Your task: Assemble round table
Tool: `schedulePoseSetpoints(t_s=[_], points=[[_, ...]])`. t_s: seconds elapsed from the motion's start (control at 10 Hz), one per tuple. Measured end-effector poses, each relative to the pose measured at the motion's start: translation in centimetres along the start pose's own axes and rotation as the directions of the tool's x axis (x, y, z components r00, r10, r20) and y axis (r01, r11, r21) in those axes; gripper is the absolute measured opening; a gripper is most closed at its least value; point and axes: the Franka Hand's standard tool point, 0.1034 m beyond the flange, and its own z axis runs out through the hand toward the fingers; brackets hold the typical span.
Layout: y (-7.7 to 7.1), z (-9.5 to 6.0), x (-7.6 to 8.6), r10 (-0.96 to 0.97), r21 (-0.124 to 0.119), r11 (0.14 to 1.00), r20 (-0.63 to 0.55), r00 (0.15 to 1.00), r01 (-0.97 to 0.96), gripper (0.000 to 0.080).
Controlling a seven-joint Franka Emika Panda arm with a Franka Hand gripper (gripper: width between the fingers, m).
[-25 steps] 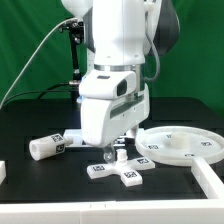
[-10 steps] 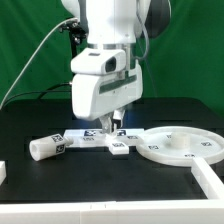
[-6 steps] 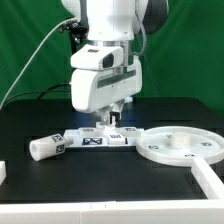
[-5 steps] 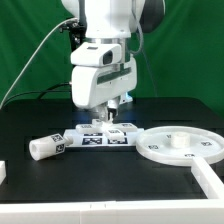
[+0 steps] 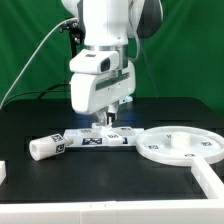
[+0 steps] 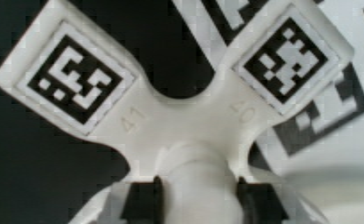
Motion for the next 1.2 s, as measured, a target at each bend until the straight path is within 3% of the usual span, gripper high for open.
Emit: schedulePoseSetpoints(t_s=[0.2,0.4,0.5,0.8,1.1,1.2], points=[[-0.5,0.9,-0.5,-0.04,-0.005,0.999,-0.005,0.999,0.04,0.019],[-1.1,2.0,-0.5,-0.045,0.006,0.999,-0.006,0.999,0.045,0.019],[-1.6,2.8,-0.6,-0.044,0.022,0.999,-0.002,0.999,0.044,0.019],[-1.6,3.0,-0.7,-0.04,0.02,0.999,-0.003,0.999,0.04,0.019],[-1.6,3.0,-0.7,-0.038,0.022,0.999,-0.003,0.999,0.038,0.0561],[-1.5,2.2,-0.4,0.031,0.021,0.999,0.002,1.0,-0.031,0.0561]])
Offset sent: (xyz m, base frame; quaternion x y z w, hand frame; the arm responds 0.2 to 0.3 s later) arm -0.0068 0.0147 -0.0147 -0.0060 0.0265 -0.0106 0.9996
